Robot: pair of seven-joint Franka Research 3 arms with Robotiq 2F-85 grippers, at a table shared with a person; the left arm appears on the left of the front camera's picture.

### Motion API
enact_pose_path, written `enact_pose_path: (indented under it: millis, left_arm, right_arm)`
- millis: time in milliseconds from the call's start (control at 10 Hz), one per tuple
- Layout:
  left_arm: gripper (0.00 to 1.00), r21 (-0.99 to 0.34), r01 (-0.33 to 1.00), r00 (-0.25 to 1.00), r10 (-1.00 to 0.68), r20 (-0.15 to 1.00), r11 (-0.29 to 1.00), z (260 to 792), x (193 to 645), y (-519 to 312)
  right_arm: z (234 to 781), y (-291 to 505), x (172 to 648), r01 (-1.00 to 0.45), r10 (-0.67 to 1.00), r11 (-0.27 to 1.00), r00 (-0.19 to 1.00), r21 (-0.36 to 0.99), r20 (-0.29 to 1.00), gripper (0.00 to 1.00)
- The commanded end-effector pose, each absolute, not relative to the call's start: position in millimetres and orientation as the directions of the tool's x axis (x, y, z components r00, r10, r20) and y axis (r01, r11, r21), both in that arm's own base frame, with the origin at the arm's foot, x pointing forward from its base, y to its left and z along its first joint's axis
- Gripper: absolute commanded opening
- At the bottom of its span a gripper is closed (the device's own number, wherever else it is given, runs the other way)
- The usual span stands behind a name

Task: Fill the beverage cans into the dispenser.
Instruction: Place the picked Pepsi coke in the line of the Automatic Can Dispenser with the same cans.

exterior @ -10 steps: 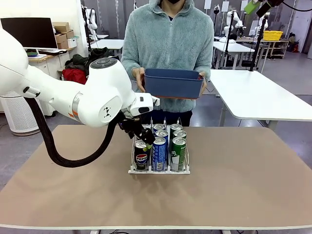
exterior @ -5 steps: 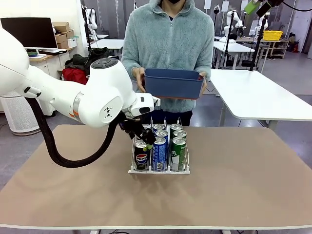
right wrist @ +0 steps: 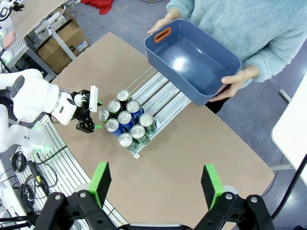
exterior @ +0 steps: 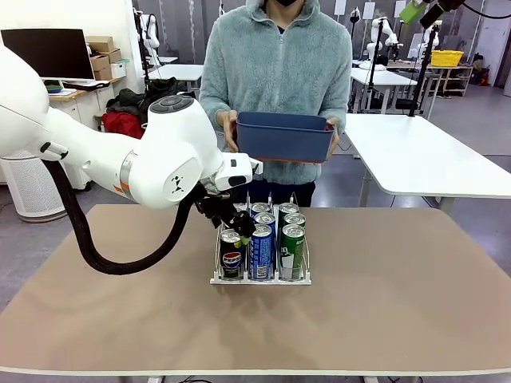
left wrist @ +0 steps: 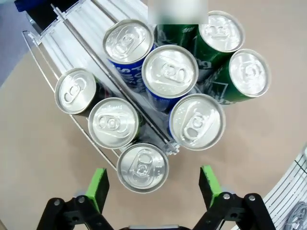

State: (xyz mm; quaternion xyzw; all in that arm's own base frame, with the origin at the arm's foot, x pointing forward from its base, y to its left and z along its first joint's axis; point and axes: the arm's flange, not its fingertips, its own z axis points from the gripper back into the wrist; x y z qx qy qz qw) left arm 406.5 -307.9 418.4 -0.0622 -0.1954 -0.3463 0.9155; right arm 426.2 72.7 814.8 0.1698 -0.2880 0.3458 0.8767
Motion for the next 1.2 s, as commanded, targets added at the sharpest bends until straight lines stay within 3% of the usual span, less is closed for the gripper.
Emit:
enact_pose_path:
  millis: [0,700,1100]
  left_arm:
    - [1.00,-0.068,0.715,0.655,-0.633,0.413,0.696,449.0,393.2,-294.2]
    - [1.00,0.068,0.799,0.509,-0.732,0.453,0.598,619.3,365.4,-229.4]
    - [1.00,0.114,0.847,0.381,-0.743,0.550,0.519,716.3,374.2,-187.1]
  right_arm:
    - [814.0,72.8,423.9,-0.709,0.510,0.698,0.592,0.102,0.624,1.00]
    - [814.0,72.8,423.9,-0.709,0.510,0.698,0.592,0.102,0.624,1.00]
    - [814.0,72.8,423.9,-0.709,0.510,0.698,0.592,0.102,0.624,1.00]
